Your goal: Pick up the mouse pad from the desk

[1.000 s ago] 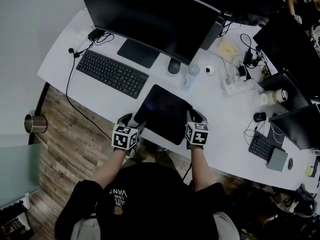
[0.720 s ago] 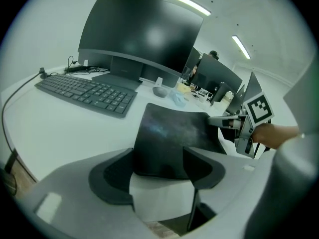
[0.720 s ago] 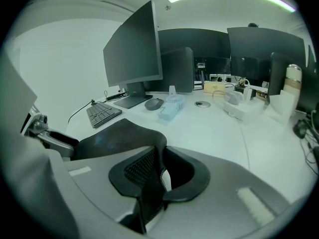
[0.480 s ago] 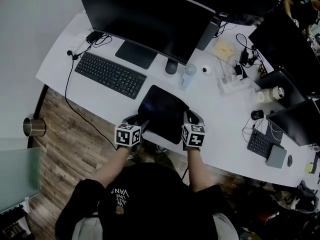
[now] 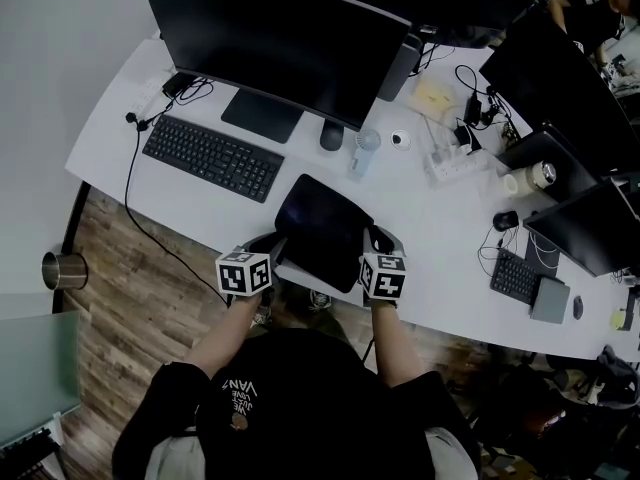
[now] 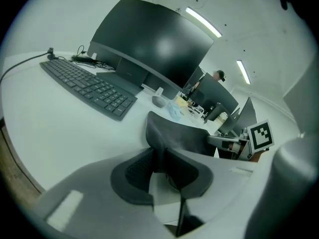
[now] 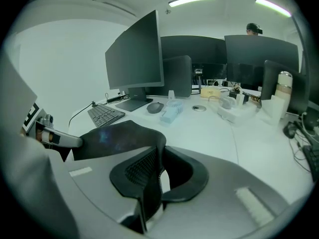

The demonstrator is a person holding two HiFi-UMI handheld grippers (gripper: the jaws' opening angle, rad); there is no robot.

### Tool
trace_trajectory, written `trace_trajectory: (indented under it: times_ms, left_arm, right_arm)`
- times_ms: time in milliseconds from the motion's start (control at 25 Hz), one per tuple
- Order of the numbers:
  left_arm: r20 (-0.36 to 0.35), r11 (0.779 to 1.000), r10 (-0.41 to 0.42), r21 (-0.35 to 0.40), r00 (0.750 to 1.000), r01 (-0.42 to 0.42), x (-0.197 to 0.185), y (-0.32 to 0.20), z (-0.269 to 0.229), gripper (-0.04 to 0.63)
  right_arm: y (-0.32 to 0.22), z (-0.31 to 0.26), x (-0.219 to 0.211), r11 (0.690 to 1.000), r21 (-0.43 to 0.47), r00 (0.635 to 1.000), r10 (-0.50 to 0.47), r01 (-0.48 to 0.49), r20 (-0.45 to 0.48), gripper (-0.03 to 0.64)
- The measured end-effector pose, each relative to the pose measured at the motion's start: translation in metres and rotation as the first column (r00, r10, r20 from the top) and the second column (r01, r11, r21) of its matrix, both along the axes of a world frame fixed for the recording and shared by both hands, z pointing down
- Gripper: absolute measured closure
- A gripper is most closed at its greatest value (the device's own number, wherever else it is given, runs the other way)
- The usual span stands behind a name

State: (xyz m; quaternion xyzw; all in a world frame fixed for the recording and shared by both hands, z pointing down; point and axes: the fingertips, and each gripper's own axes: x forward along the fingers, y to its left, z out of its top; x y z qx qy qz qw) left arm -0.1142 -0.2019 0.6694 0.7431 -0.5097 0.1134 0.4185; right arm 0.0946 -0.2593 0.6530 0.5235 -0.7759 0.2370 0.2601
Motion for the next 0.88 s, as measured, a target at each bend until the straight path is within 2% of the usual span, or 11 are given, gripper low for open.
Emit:
trace_trajectory:
  times_ms: [480, 880]
  left_arm:
    - [-0.052, 0.988, 0.063, 0.141, 0.997, -0.055, -0.008, 0.014, -0.052, 0.529]
    - [-0.038, 0.957, 0.092, 0.279, 0.995, -0.078, -0.034, 0.023, -0.099, 0.534]
  right_arm:
    - [0.026, -0.05, -0.001, 0.995, 0.068, 0.996, 0.071, -0.075, 0.055, 0.566]
    - [0.038, -0.11, -0.024, 0.977, 0.191, 0.99, 0.077, -0.099, 0.118, 0.566]
